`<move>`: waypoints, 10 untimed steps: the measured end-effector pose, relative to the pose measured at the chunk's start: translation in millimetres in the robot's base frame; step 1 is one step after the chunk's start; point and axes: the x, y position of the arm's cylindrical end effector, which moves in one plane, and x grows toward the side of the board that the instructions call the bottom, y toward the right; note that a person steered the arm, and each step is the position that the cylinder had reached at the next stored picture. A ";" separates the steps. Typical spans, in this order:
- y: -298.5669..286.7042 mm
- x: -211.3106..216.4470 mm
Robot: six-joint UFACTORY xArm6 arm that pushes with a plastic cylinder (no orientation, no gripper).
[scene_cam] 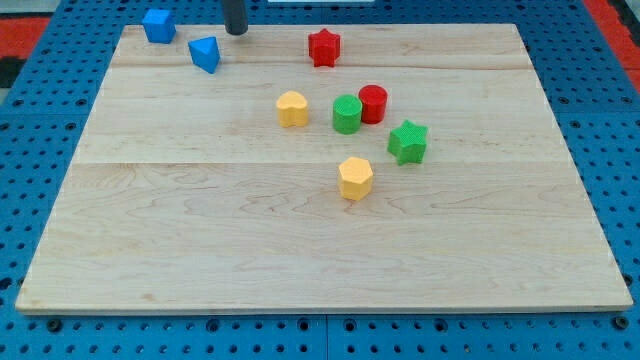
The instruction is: Push the red star down a bit
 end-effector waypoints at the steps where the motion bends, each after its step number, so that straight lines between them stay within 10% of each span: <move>1: 0.0 0.0; 10: 98.0 58.7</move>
